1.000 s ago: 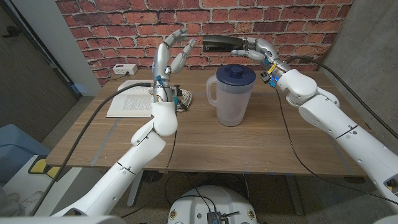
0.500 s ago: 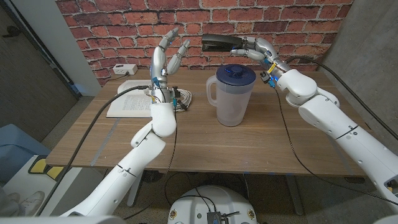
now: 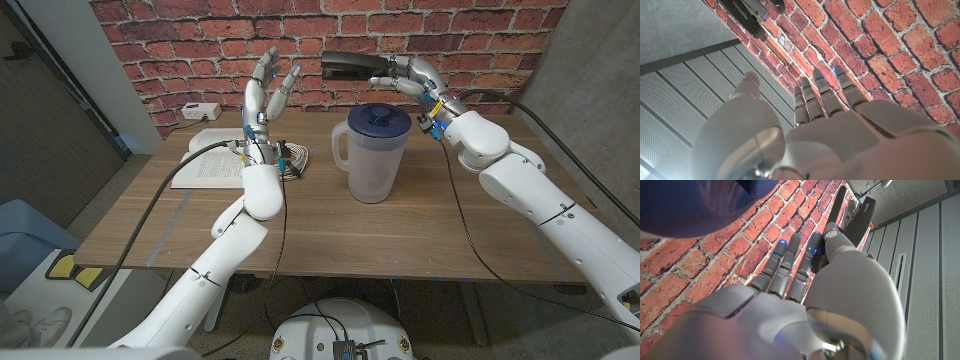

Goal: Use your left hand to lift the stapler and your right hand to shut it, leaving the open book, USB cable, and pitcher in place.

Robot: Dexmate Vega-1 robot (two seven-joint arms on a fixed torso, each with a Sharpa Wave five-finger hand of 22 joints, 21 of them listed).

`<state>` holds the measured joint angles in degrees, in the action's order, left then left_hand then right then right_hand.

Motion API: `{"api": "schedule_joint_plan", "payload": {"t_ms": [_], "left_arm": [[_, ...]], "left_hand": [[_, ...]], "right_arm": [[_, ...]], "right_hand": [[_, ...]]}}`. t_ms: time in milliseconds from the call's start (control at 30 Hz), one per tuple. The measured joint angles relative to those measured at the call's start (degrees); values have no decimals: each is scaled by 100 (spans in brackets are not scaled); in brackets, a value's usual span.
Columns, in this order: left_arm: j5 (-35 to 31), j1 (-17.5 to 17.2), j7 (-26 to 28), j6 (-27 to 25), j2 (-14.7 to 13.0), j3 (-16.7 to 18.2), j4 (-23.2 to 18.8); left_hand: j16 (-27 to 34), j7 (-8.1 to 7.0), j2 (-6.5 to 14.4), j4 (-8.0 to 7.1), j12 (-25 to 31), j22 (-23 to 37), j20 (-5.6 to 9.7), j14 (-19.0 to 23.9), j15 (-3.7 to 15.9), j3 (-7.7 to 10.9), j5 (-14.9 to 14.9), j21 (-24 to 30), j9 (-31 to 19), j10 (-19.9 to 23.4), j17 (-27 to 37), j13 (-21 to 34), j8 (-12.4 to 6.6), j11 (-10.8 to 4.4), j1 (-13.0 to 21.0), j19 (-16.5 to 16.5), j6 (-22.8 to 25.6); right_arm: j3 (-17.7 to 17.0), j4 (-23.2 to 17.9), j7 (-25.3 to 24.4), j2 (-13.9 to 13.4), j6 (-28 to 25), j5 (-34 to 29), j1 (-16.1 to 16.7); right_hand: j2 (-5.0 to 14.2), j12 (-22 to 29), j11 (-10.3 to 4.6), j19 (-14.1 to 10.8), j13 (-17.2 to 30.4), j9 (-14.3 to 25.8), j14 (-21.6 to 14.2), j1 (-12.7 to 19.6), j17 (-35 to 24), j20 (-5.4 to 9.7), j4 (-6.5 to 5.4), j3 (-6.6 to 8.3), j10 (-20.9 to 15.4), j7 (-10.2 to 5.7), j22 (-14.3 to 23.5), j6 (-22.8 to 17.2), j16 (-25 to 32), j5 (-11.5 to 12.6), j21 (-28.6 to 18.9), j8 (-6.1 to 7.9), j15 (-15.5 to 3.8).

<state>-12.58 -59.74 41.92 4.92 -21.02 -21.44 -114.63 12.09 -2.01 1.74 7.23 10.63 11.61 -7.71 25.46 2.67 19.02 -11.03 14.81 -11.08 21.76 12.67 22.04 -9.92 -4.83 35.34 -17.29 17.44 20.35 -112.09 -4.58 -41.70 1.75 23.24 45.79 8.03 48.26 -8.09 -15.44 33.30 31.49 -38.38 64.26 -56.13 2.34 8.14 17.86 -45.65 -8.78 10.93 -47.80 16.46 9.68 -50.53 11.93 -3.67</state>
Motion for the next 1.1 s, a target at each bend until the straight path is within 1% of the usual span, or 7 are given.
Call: {"api": "schedule_joint_plan", "payload": {"t_ms": [167,200,267,467,733,967,1100], "left_arm": [[0,-53,0,0,26,19,-54],[206,-59,-44,-90,29,21,-60],[245,-85,-48,-103,43,31,-84],[484,-160,-99,-146,73,57,-166],[777,-293,-203,-147,87,71,-345],[1136,-376,-377,-163,83,75,-478],[1282,-400,-439,-163,83,70,-515]], "left_hand": [[0,21,-29,-1,45,0,-12,0,0,-45,23,0,0,1,0,0,0,0,-103,12,-21],[0,41,-29,-11,45,0,-24,0,0,-56,23,0,0,0,0,0,0,0,-103,24,-41],[0,80,-77,-25,67,22,-30,0,0,-70,23,-20,0,14,0,0,0,14,-151,31,-123],[-27,163,-86,-72,88,27,-71,-143,-1,-117,45,-19,16,53,0,0,0,52,-258,72,-224],[-27,193,-179,-85,171,27,-102,-230,-25,-184,66,-41,16,125,-1,1,-28,124,-373,103,-295],[-27,193,-210,-112,172,26,-132,-296,-30,-252,88,-63,15,125,27,1,-28,124,-482,134,-294],[-71,247,-286,-136,172,26,-132,-359,-31,-276,108,-63,15,149,27,1,-27,148,-558,134,-301]], "right_arm": [[0,0,22,0,49,-33,0],[19,-26,25,33,55,-36,-10],[26,-32,39,40,78,-45,-18],[62,-56,79,71,152,-87,-53],[100,-62,127,100,243,-148,-80],[143,-8,186,153,326,-179,-123],[162,41,218,180,369,-189,-147]], "right_hand": [[0,-1,0,0,1,0,0,0,0,0,0,0,0,0,0,0,-39,-12,0,-1,0],[0,-1,0,0,0,0,0,0,0,0,0,0,0,0,0,0,-39,-12,0,-2,0],[0,-1,0,0,-8,0,0,0,1,0,0,0,0,0,0,0,-39,8,-31,-5,0],[0,-18,0,0,0,-1,0,0,1,0,0,0,0,0,0,0,-39,8,-45,-6,0],[0,-20,-1,-1,5,-3,0,0,1,0,0,0,0,0,1,0,-39,7,-45,-7,0],[0,-22,-1,5,5,-5,0,0,1,-6,0,0,0,-3,1,-3,-39,7,-44,-23,0],[0,-23,-1,31,4,-2,0,0,1,-31,0,0,0,-23,1,-23,-39,6,-76,-22,0]]}}
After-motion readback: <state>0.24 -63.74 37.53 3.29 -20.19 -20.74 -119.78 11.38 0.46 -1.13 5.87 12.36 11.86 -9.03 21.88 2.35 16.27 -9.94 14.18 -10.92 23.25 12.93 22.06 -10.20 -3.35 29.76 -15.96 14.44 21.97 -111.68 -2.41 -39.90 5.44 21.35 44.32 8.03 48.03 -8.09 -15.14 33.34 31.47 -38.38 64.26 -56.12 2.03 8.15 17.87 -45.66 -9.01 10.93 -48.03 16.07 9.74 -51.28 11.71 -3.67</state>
